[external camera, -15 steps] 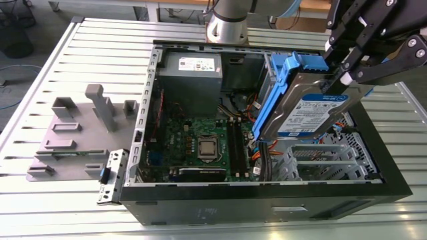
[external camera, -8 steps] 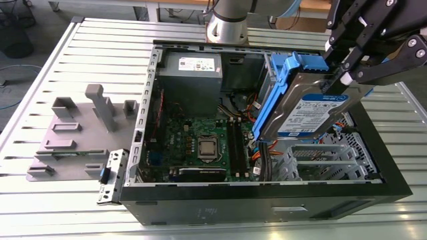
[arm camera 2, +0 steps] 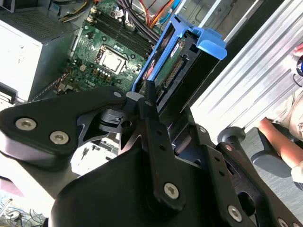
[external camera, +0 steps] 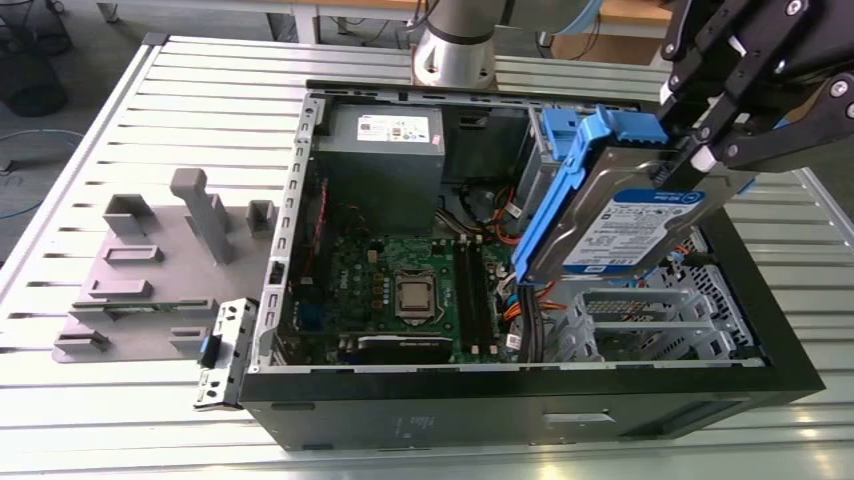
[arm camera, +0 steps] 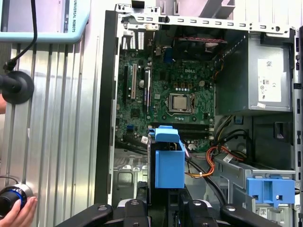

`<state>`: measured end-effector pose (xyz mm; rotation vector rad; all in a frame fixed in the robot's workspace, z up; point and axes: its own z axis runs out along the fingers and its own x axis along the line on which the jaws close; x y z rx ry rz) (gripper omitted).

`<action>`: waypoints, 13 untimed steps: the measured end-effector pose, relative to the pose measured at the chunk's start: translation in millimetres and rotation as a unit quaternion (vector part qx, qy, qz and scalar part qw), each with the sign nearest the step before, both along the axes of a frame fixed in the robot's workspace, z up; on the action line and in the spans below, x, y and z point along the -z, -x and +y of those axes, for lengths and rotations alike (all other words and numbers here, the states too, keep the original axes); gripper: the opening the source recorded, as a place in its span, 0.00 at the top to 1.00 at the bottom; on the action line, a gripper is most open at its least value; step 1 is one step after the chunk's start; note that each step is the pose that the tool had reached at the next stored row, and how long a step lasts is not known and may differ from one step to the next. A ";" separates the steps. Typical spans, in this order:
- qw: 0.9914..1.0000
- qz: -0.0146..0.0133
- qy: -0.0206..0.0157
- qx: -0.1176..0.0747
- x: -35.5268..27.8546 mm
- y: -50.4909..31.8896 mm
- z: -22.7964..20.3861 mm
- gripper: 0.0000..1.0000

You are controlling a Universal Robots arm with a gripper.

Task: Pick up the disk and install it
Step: 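Insert the disk into the insertion slot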

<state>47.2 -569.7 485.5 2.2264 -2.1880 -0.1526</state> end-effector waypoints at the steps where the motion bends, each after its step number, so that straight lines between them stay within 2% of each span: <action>1: 1.000 0.000 0.000 0.000 0.3 -0.3 -0.3 0.65; 5: 1.000 0.000 0.000 0.000 1.2 -0.9 -2.1 0.65; 13: 1.000 0.000 0.000 0.000 4.1 -1.3 -9.1 0.65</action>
